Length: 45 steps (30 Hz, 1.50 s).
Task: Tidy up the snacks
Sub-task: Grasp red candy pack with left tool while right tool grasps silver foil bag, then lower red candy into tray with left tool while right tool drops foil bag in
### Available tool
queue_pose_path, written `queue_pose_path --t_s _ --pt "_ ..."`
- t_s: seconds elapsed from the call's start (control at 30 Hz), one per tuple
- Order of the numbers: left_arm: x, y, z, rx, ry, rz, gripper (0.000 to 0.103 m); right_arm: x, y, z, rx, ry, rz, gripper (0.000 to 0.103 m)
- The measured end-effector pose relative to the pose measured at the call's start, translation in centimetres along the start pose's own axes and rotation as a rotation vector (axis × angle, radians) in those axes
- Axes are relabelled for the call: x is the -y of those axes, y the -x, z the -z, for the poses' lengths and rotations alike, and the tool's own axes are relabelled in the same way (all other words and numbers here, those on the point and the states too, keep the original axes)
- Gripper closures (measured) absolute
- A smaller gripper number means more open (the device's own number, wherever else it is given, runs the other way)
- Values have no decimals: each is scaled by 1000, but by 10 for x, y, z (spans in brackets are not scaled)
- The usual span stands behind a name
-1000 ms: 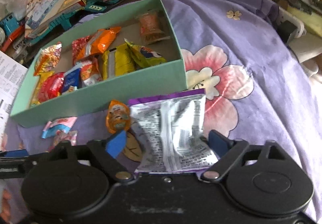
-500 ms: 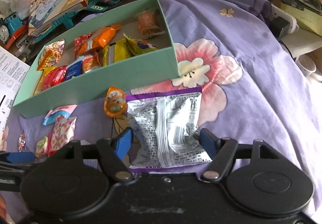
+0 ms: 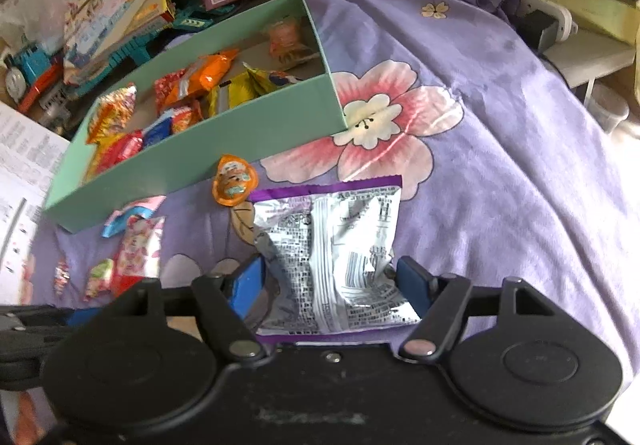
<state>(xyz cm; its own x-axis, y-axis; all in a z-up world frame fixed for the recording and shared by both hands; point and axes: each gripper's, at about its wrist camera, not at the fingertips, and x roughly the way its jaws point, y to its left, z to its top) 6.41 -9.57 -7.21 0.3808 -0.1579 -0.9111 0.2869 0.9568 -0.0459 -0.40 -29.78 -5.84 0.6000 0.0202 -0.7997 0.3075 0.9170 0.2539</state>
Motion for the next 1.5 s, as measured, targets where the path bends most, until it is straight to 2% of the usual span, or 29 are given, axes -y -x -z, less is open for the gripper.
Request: queue_pose_path --t_s 0.27,0.37,0.6,0.8,0.97,1.2,1.5 --pt "-12 21 3 39 13 42 71 25 17 -6 -25 -184 -95 33" --pt "-16 32 0 68 25 59 71 24 26 -13 -2 -162 -66 33" --pt "-34 61 -21 146 64 97 71 7 46 -43 72 -115 -81 33" --pt "-63 77 -62 230 73 56 71 -19 46 -87 121 -51 -93 33" --pt "-87 68 -113 266 78 11 71 -46 24 -132 125 -3 -97 33" --pt "-104 25 -184 258 86 -36 71 -83 -27 -189 114 43 -75 33" --pt "-116 -25 -231 222 88 -61 71 -112 -94 -226 69 95 -66 33"
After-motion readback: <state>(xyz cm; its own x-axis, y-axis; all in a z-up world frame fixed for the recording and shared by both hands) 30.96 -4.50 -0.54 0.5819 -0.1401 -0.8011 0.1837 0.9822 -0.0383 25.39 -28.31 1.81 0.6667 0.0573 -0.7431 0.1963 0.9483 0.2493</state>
